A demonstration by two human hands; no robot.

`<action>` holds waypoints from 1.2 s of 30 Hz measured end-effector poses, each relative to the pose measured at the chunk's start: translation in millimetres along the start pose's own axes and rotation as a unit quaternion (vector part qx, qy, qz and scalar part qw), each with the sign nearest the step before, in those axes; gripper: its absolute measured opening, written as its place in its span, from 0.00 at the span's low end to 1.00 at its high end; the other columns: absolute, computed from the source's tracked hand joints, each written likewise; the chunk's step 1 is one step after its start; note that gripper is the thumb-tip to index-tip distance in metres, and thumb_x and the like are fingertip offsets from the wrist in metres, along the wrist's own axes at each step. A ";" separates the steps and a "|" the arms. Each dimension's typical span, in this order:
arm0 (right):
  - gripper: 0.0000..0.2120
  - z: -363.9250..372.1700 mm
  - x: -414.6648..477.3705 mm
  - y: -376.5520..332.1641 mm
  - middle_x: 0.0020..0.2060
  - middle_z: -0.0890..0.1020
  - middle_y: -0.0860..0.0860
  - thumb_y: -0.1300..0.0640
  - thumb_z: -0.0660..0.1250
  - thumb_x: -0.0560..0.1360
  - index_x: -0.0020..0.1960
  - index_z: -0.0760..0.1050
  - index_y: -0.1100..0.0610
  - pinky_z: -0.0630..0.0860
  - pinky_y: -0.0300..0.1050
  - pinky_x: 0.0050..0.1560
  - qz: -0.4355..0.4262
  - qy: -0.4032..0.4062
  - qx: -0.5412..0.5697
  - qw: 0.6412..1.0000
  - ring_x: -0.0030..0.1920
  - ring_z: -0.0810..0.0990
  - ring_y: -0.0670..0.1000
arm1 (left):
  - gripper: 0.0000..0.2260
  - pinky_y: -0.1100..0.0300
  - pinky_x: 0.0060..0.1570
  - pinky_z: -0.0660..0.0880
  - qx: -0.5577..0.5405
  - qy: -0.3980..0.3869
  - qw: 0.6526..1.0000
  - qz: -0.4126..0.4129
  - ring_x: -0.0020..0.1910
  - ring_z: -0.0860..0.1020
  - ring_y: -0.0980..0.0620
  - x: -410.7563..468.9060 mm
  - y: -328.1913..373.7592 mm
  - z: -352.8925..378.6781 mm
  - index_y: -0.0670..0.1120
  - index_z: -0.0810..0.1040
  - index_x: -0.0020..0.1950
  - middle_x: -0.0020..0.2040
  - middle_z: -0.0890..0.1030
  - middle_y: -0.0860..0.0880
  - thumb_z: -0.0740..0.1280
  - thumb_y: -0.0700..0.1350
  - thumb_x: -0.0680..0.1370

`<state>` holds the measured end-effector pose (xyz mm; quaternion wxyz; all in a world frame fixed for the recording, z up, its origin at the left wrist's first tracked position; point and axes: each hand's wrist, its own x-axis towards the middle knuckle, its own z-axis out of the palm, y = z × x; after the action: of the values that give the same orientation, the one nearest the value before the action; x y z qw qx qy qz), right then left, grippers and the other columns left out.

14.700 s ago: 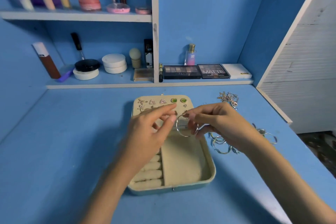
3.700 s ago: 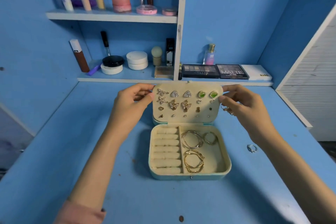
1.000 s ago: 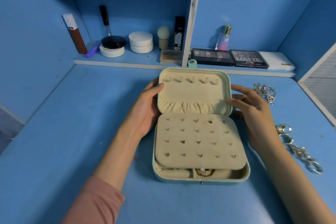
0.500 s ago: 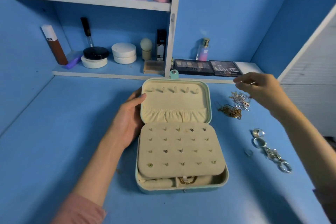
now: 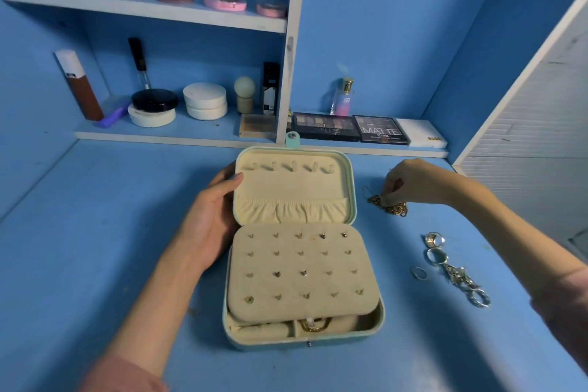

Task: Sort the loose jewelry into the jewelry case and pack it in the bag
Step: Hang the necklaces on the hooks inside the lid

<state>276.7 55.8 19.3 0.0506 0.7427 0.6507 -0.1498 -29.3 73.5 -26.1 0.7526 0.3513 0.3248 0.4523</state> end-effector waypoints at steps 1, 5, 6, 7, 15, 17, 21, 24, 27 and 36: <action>0.06 0.9 0.1 0.6 0.37 0.79 0.46 0.51 0.72 0.70 0.36 0.77 0.48 0.72 0.42 0.40 0.001 -0.004 0.008 1.000 0.40 0.76 0.48 | 0.19 0.59 0.38 0.79 -0.001 0.001 1.000 0.001 0.46 0.83 0.52 0.1 0.1 0.2 0.47 0.74 0.65 0.51 0.84 0.49 0.63 0.44 0.74; 0.07 1.7 -3.0 2.9 0.35 0.79 0.44 0.54 0.71 0.71 0.35 0.76 0.48 0.68 0.38 0.33 -0.005 0.015 0.041 0.999 0.36 0.74 0.45 | 0.19 0.59 0.38 0.79 -0.002 0.004 1.000 0.000 0.46 0.83 0.52 -0.4 0.4 0.3 0.47 0.74 0.65 0.51 0.84 0.48 0.63 0.43 0.74; 0.07 -0.2 -4.8 3.7 0.34 0.79 0.45 0.55 0.71 0.71 0.35 0.76 0.48 0.68 0.37 0.33 -0.006 0.031 0.058 0.998 0.36 0.75 0.45 | 0.21 0.59 0.39 0.79 -0.001 0.004 1.000 -0.001 0.47 0.83 0.51 -0.7 0.4 0.2 0.47 0.74 0.65 0.52 0.84 0.48 0.63 0.44 0.73; 0.07 -3.2 -6.9 4.8 0.34 0.79 0.45 0.57 0.70 0.71 0.35 0.77 0.49 0.68 0.37 0.33 -0.007 0.046 0.078 0.996 0.35 0.75 0.46 | 0.22 0.59 0.39 0.79 -0.001 0.004 1.000 -0.001 0.47 0.83 0.51 -1.0 0.4 0.0 0.47 0.74 0.66 0.53 0.83 0.47 0.64 0.44 0.72; 0.05 -40.7 -34.3 -1.2 0.37 0.83 0.58 0.68 0.63 0.74 0.40 0.74 0.65 0.73 0.45 0.41 -0.082 0.109 0.405 0.904 0.40 0.79 0.53 | 0.22 0.58 0.41 0.78 0.003 0.001 1.000 0.000 0.46 0.83 0.52 -1.5 0.2 0.8 0.47 0.74 0.66 0.53 0.84 0.48 0.63 0.44 0.72; 0.06 -46.8 -38.0 -7.1 0.36 0.83 0.59 0.68 0.61 0.76 0.40 0.72 0.63 0.73 0.45 0.41 -0.095 0.109 0.473 0.869 0.40 0.80 0.55 | 0.21 0.57 0.42 0.76 0.008 0.002 1.000 0.001 0.46 0.83 0.52 -1.7 0.2 0.7 0.47 0.74 0.65 0.51 0.84 0.48 0.63 0.44 0.72; 0.09 -52.0 -40.4 -23.1 0.32 0.81 0.58 0.68 0.59 0.76 0.39 0.70 0.59 0.73 0.44 0.39 -0.101 0.117 0.538 0.829 0.36 0.79 0.55 | 0.19 0.55 0.45 0.76 0.005 0.006 1.000 0.000 0.48 0.82 0.51 -1.9 0.3 0.5 0.47 0.75 0.64 0.54 0.83 0.46 0.63 0.44 0.72; 0.08 -53.9 -42.4 -41.6 0.29 0.79 0.56 0.68 0.62 0.75 0.39 0.72 0.59 0.73 0.43 0.38 -0.122 0.128 0.534 0.827 0.33 0.77 0.54 | 0.19 0.58 0.41 0.77 -0.001 0.005 1.000 0.001 0.46 0.83 0.52 -1.4 0.1 0.6 0.48 0.75 0.64 0.52 0.84 0.48 0.63 0.44 0.73; 0.06 -55.7 -44.1 -65.2 0.28 0.75 0.56 0.68 0.63 0.75 0.40 0.73 0.60 0.73 0.39 0.36 -0.154 0.117 0.529 0.826 0.31 0.73 0.53 | 0.19 0.59 0.41 0.78 -0.003 0.000 1.000 0.001 0.47 0.83 0.52 -2.5 0.6 2.1 0.47 0.75 0.65 0.53 0.84 0.47 0.63 0.44 0.73; 0.04 -45.2 -26.5 -144.6 0.28 0.74 0.54 0.66 0.67 0.74 0.41 0.77 0.60 0.70 0.38 0.32 -0.221 0.047 0.449 0.864 0.28 0.71 0.49 | 0.21 0.59 0.44 0.79 -0.022 0.007 1.000 0.009 0.47 0.82 0.52 -2.0 1.3 1.6 0.46 0.76 0.65 0.51 0.84 0.47 0.64 0.43 0.71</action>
<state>139.0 64.2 87.3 -0.3533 0.5280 0.6616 -0.3983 -29.4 71.8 -23.8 0.7538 0.3346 0.3167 0.4685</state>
